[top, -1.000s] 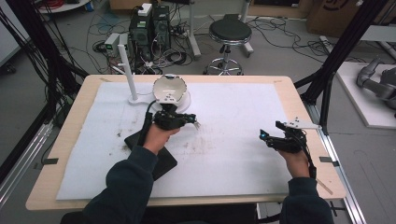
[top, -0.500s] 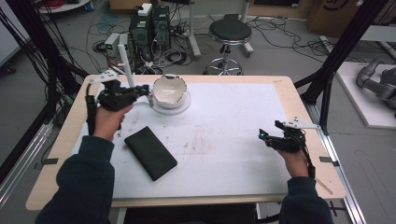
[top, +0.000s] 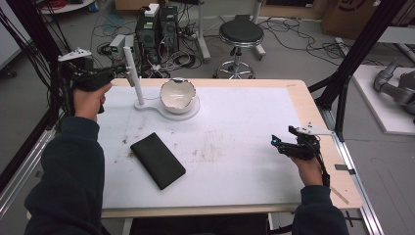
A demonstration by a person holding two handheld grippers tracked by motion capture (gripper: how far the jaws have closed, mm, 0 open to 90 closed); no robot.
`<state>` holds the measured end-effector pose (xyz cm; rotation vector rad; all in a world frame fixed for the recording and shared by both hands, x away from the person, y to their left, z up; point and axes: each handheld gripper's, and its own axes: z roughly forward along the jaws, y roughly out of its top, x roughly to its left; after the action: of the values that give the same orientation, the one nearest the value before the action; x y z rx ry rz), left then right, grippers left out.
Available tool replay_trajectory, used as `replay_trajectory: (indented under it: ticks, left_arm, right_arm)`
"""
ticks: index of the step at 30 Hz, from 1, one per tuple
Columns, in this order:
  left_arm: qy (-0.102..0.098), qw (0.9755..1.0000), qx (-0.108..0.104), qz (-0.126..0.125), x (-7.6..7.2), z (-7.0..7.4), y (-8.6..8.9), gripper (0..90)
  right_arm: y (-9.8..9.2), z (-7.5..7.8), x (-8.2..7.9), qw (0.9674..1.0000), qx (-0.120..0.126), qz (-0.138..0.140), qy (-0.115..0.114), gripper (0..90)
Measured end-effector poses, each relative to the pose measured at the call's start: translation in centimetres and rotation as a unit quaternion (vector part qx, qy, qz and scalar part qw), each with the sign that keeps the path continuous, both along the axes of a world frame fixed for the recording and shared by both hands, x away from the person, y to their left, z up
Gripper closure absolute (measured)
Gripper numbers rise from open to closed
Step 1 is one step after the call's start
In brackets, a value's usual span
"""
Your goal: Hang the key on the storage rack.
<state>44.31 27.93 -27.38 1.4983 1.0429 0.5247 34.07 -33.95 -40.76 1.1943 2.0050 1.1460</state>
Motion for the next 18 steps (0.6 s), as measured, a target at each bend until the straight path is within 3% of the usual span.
replay_trajectory:
  ticks: [3, 4, 10, 18]
  left_arm:
    - [0.009, 0.9999, -0.007, 0.011, 0.9, -0.2, 0.4, 87.8]
    - [0.013, 0.9996, -0.018, 0.015, 1.2, -0.5, 0.6, 87.8]
    - [0.022, 0.9995, -0.02, 0.013, 1.7, -1.1, 0.7, 87.8]
    - [0.028, 0.999, -0.022, 0.028, 2.0, -1.3, 1.0, 87.8]
  right_arm:
    - [0.0, -0.1, 0.0, 1.0, -0.003, -0.001, 0.001, 21.4]
    - [-0.1, -0.1, 0.0, 1.0, -0.003, -0.001, 0.001, 21.4]
    - [-0.1, -0.2, 0.0, 1.0, -0.008, -0.002, 0.002, 21.4]
    - [0.0, -0.2, 0.0, 0.9999, -0.01, 0.002, 0.002, 21.5]
